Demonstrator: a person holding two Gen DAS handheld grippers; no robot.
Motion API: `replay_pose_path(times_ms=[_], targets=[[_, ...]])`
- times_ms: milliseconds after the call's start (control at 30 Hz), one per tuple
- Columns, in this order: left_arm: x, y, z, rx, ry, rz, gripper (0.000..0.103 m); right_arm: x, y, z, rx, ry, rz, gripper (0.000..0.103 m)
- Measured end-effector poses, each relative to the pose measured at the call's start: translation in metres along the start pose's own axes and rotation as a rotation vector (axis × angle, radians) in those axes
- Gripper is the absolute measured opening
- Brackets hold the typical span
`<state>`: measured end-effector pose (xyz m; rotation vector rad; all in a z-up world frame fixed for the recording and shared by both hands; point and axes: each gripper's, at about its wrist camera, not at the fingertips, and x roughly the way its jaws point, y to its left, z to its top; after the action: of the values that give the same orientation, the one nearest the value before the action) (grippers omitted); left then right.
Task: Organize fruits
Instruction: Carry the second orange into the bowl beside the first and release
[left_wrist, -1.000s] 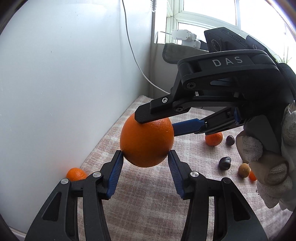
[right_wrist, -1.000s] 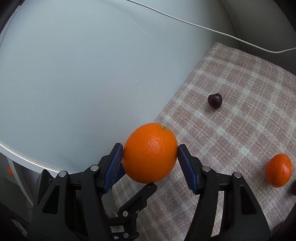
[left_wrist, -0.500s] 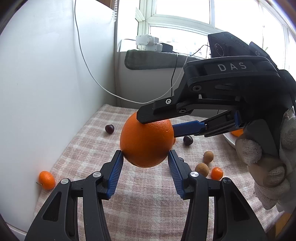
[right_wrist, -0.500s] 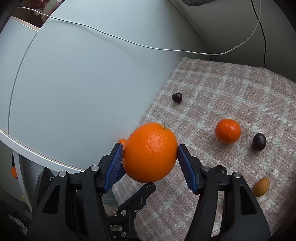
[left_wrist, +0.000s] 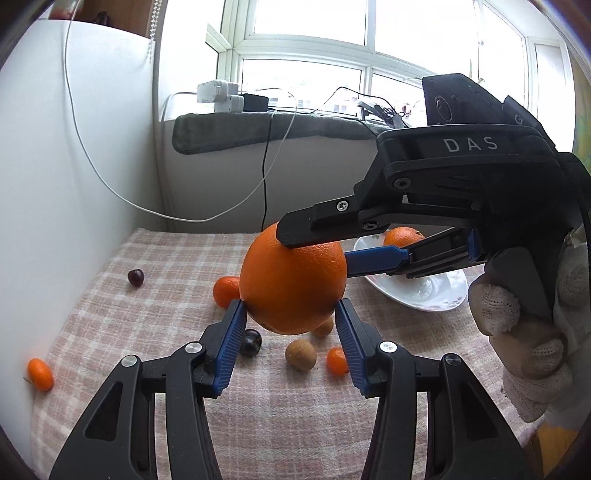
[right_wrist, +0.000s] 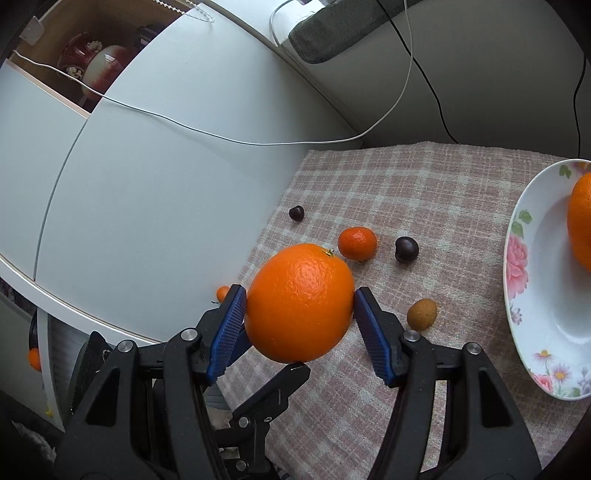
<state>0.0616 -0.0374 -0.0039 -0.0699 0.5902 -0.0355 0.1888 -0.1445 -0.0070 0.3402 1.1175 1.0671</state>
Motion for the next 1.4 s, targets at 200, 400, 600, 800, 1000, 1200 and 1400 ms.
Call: replay_pose_path(times_ms=[200, 400, 600, 800, 1000, 1200, 1400], targets=[[0.012, -0.024, 0.004, 0.034, 0.015, -0.059, 0.049, -0.029, -0.025, -0.007, 0.046, -0.041, -0.020, 0.064], [0.026, -0.051, 0.006, 0.076, 0.033, -0.117, 0.049, -0.052, -0.055, -0.017, 0.105, -0.089, -0.038, 0.064], [0.039, -0.077, 0.008, 0.104, 0.059, -0.181, 0.049, -0.077, -0.081, -0.026, 0.157, -0.130, -0.067, 0.064], [0.051, -0.101, 0.009, 0.138, 0.084, -0.232, 0.049, -0.099, -0.108, -0.035, 0.212, -0.165, -0.081, 0.063], [0.061, -0.117, 0.008, 0.158, 0.108, -0.262, 0.049, -0.112, -0.128, -0.040, 0.256, -0.183, -0.093, 0.063], [0.069, -0.125, 0.010, 0.170, 0.124, -0.283, 0.049, -0.118, -0.140, -0.043, 0.284, -0.196, -0.099, 0.063], [0.075, -0.129, 0.010, 0.178, 0.140, -0.298, 0.049, -0.121, -0.150, -0.044, 0.306, -0.198, -0.107, 0.063]])
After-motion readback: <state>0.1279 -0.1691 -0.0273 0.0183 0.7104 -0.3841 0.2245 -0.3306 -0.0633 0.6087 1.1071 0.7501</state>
